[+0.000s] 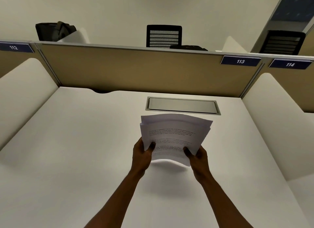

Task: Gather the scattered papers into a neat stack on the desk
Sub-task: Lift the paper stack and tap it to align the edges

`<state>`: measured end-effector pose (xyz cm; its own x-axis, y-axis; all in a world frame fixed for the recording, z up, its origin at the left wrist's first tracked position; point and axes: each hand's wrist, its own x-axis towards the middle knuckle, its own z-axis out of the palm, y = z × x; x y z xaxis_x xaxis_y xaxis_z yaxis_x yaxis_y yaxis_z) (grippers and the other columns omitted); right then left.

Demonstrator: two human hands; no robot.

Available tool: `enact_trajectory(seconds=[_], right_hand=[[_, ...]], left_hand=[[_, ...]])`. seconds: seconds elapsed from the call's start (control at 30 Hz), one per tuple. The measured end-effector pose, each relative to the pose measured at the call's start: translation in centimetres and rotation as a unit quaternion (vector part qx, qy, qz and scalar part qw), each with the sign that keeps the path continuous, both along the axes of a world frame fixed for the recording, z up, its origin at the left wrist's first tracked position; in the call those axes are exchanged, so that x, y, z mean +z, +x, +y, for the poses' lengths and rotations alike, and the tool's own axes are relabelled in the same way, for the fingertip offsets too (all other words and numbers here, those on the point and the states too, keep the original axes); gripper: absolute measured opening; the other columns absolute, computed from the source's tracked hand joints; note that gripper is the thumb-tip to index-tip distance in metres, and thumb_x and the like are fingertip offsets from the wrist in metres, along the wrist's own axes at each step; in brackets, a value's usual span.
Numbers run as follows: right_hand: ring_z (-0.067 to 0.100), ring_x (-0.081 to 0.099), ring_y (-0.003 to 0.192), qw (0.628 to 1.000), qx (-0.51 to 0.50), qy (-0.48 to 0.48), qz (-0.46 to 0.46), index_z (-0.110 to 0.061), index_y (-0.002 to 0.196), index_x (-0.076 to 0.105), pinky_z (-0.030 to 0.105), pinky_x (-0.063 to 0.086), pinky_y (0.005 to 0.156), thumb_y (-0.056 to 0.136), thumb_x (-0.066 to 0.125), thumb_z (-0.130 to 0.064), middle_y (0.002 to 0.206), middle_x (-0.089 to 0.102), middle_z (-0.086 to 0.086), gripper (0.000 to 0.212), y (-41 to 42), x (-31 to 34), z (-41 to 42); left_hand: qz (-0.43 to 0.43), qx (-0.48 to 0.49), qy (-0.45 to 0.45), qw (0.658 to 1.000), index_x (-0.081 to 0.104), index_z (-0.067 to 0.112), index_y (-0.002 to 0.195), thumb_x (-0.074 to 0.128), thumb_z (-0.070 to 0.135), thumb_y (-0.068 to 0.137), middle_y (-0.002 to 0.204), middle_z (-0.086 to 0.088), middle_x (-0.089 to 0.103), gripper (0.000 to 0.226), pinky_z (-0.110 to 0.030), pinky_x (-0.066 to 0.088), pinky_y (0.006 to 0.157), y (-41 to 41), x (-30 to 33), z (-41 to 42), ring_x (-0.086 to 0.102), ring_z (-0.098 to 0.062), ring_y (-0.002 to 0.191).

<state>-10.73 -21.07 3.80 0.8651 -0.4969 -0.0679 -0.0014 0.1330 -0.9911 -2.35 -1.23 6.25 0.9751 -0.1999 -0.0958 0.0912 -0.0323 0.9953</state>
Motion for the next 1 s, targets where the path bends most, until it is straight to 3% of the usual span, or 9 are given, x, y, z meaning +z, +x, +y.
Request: enact_trajectory(seconds=[0.1,0.23,0.33,0.43,0.57,0.7,0.8,1.0], right_hand=[[0.015,0.07,0.099,1.0,0.004,-0.003,0.008,-0.028,0.111,0.068,0.028,0.06,0.079,0.077,0.079,-0.021,0.109,0.073,-0.002,0.036,-0.4,-0.4,0.0],[0.014,0.07,0.098,0.999,-0.012,-0.009,0.029,-0.032,0.106,0.069,0.025,0.059,0.076,0.084,0.076,-0.012,0.105,0.075,-0.008,0.03,-0.2,-0.8,0.1],[0.013,0.07,0.096,0.999,-0.016,-0.02,0.034,-0.034,0.104,0.068,0.025,0.06,0.076,0.088,0.072,-0.014,0.102,0.075,-0.013,0.026,0.2,-0.3,0.1],[0.014,0.07,0.096,0.999,-0.01,-0.024,0.031,-0.036,0.105,0.068,0.028,0.059,0.078,0.087,0.072,-0.016,0.103,0.074,-0.012,0.027,0.0,-0.2,0.0],[0.019,0.069,0.101,0.999,-0.014,-0.009,0.032,-0.029,0.109,0.067,0.035,0.059,0.084,0.084,0.074,-0.006,0.105,0.074,-0.006,0.035,-0.4,-0.7,-0.1],[0.025,0.069,0.101,0.999,-0.018,0.005,0.026,-0.021,0.111,0.068,0.041,0.059,0.087,0.087,0.07,-0.006,0.106,0.075,-0.002,0.028,-0.1,-0.5,-0.3],[0.02,0.071,0.098,1.0,-0.019,0.008,0.021,-0.024,0.112,0.068,0.037,0.059,0.084,0.087,0.071,-0.008,0.107,0.075,-0.002,0.029,-0.3,-0.4,-0.3],[0.013,0.069,0.098,0.998,-0.018,-0.037,0.056,-0.032,0.106,0.067,0.025,0.059,0.08,0.088,0.071,-0.01,0.1,0.075,-0.011,0.029,-0.7,-0.8,0.2]], left_hand=[[-0.011,-0.007,0.006,1.0,0.062,0.019,0.129,0.069,0.024,0.087,0.118,0.0,0.071,0.042,-0.035,0.059,0.091,-0.4,-0.3,0.3,0.066,-0.02,0.108],[-0.012,-0.001,0.013,1.0,0.06,0.021,0.13,0.064,0.013,0.096,0.117,0.003,0.07,0.035,-0.03,0.059,0.088,-0.6,-0.9,0.3,0.065,-0.019,0.11],[-0.002,-0.009,0.021,1.0,0.061,0.025,0.126,0.06,0.019,0.098,0.114,0.005,0.07,0.028,-0.028,0.061,0.085,-0.4,-0.8,-0.2,0.067,-0.02,0.108],[-0.005,-0.009,0.02,1.0,0.059,0.026,0.13,0.064,0.03,0.09,0.116,0.007,0.07,0.04,-0.029,0.061,0.086,-0.5,-0.8,0.0,0.067,-0.016,0.107],[0.002,-0.015,0.025,1.0,0.058,0.023,0.131,0.066,0.016,0.093,0.12,0.004,0.068,0.04,-0.037,0.059,0.092,-0.5,-1.7,0.2,0.064,-0.019,0.112],[0.013,-0.011,0.025,1.0,0.061,0.023,0.129,0.057,0.014,0.1,0.114,0.004,0.071,0.031,-0.038,0.06,0.091,-0.4,-1.9,-0.2,0.067,-0.021,0.108],[0.005,-0.009,0.015,1.0,0.061,0.026,0.129,0.059,0.016,0.099,0.113,0.008,0.072,0.032,-0.029,0.061,0.087,-0.5,-2.1,-0.2,0.068,-0.016,0.105],[0.03,-0.032,0.019,0.999,0.06,0.026,0.131,0.058,0.015,0.1,0.119,0.006,0.07,0.033,-0.028,0.057,0.09,-0.9,-2.7,0.0,0.065,-0.021,0.114]])
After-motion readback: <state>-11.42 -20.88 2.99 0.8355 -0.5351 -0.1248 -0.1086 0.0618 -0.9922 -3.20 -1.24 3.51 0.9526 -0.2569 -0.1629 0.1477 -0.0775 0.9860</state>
